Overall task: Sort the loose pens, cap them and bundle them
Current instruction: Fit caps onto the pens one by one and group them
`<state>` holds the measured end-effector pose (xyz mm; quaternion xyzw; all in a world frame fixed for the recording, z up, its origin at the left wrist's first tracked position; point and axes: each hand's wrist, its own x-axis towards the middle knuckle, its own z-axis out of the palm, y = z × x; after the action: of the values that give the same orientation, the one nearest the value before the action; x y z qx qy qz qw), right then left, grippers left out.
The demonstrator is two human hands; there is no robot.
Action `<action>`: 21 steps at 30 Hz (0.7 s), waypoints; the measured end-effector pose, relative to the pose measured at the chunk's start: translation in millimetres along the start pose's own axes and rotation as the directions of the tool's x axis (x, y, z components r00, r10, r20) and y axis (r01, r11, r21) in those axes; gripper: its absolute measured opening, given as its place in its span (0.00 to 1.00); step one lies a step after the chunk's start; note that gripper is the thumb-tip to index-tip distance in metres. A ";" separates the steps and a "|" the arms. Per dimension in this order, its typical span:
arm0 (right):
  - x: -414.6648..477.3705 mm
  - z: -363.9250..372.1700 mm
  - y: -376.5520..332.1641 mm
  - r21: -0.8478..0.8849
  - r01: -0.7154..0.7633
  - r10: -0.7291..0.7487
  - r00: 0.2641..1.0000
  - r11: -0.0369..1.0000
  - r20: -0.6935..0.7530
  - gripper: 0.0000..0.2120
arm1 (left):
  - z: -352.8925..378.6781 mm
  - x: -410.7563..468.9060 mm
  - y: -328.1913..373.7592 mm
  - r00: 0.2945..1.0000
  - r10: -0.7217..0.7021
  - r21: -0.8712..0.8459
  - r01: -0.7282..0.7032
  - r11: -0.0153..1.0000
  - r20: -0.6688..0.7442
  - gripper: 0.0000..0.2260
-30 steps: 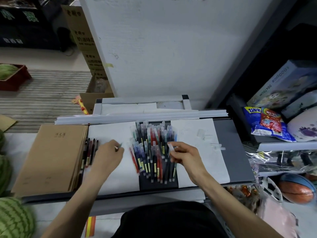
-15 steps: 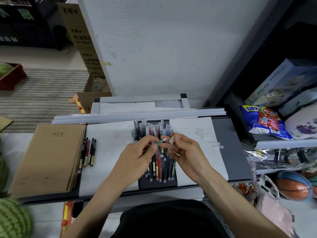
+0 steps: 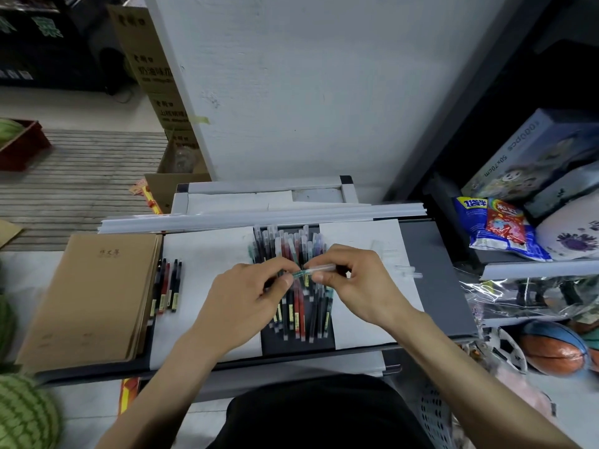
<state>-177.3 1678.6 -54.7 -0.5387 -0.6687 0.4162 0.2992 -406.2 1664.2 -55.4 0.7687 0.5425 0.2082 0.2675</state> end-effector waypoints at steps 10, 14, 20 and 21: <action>-0.8 10.6 6.4 -0.129 -0.102 0.133 0.957 0.986 0.256 0.10 | 9.4 1.1 1.6 0.976 0.218 0.230 -0.215 0.949 0.012 0.11; -2.0 7.2 21.5 0.306 -0.421 0.284 0.870 0.854 0.403 0.07 | 27.4 0.3 -4.9 0.977 0.209 0.124 -0.212 0.969 0.036 0.10; 6.5 8.1 82.5 -0.144 -0.376 0.368 0.927 0.916 -0.078 0.10 | 57.3 25.2 -46.2 0.959 -0.279 -0.126 0.272 0.954 -0.043 0.06; 6.1 1.4 97.0 -0.357 -0.377 0.342 0.926 0.854 -0.161 0.13 | 59.1 26.8 -55.3 0.930 -0.361 -0.152 0.347 0.926 -0.076 0.06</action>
<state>-134.2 1691.2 -140.9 -0.7203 -0.6098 0.3013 0.1357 -401.4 1693.5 -135.4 0.6264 0.6698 0.2323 0.3241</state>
